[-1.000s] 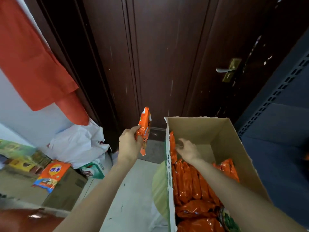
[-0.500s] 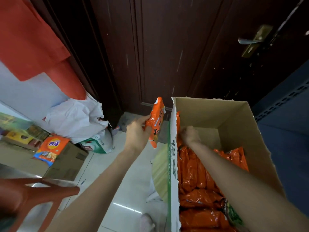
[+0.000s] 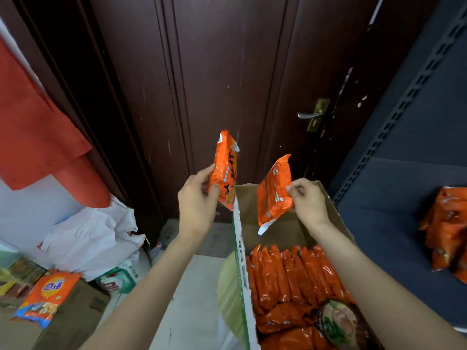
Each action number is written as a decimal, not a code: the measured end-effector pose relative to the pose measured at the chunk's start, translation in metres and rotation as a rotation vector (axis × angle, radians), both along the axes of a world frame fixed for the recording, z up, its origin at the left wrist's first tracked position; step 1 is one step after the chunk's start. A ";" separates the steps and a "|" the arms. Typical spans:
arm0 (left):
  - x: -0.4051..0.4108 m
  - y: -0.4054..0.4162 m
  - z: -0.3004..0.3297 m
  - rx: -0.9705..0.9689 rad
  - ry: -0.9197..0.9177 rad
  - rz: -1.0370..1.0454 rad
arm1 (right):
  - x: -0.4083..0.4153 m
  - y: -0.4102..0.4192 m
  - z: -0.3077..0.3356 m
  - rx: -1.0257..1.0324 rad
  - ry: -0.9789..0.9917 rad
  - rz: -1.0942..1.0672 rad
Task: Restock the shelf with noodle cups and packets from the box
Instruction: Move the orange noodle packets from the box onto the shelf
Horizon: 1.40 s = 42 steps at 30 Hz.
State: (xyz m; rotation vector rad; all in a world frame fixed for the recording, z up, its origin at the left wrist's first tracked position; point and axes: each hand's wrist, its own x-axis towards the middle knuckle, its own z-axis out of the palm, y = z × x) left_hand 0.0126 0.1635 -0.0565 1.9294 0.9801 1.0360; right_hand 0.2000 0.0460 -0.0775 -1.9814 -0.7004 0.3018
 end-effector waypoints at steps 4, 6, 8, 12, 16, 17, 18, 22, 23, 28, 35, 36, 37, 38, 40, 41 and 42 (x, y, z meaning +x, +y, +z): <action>0.034 -0.039 0.024 0.025 -0.041 -0.131 | 0.021 -0.049 0.032 0.093 -0.074 -0.110; 0.057 -0.064 0.033 0.022 -0.072 -0.184 | 0.033 -0.082 0.043 0.128 -0.100 -0.171; 0.081 -0.094 0.041 -0.013 -0.099 -0.243 | 0.046 -0.120 0.050 0.162 -0.112 -0.232; 0.132 -0.160 0.049 -0.047 -0.122 -0.386 | 0.075 -0.200 0.054 0.155 -0.152 -0.335; 0.177 -0.227 0.041 -0.092 -0.116 -0.470 | 0.102 -0.280 0.048 0.124 -0.228 -0.439; 0.187 -0.243 0.039 -0.102 -0.106 -0.477 | 0.109 -0.298 0.046 0.118 -0.263 -0.459; 0.196 -0.258 0.037 -0.109 -0.098 -0.485 | 0.115 -0.316 0.044 0.114 -0.303 -0.476; 0.228 -0.305 0.023 -0.121 -0.078 -0.487 | 0.142 -0.371 0.028 0.064 -0.424 -0.509; 0.234 -0.314 0.018 -0.125 -0.064 -0.482 | 0.148 -0.380 0.021 0.033 -0.440 -0.503; 0.256 -0.340 -0.015 -0.141 0.007 -0.455 | 0.181 -0.394 -0.029 -0.095 -0.424 -0.411; 0.266 -0.341 -0.048 -0.141 0.042 -0.460 | 0.204 -0.392 -0.093 -0.410 -0.169 -0.080; 0.266 -0.340 -0.050 -0.144 0.047 -0.464 | 0.205 -0.391 -0.095 -0.392 -0.169 -0.072; 0.266 -0.340 -0.052 -0.148 0.053 -0.467 | 0.207 -0.390 -0.095 -0.371 -0.152 -0.065; 0.266 -0.339 -0.053 -0.153 0.059 -0.470 | 0.208 -0.389 -0.096 -0.360 -0.139 -0.061; 0.265 -0.339 -0.055 -0.172 0.046 -0.480 | 0.210 -0.387 -0.096 -0.371 -0.133 -0.054; 0.264 -0.339 -0.054 -0.182 0.035 -0.483 | 0.211 -0.386 -0.096 -0.377 -0.139 -0.048; 0.264 -0.339 -0.053 -0.186 0.026 -0.482 | 0.211 -0.384 -0.095 -0.384 -0.139 -0.044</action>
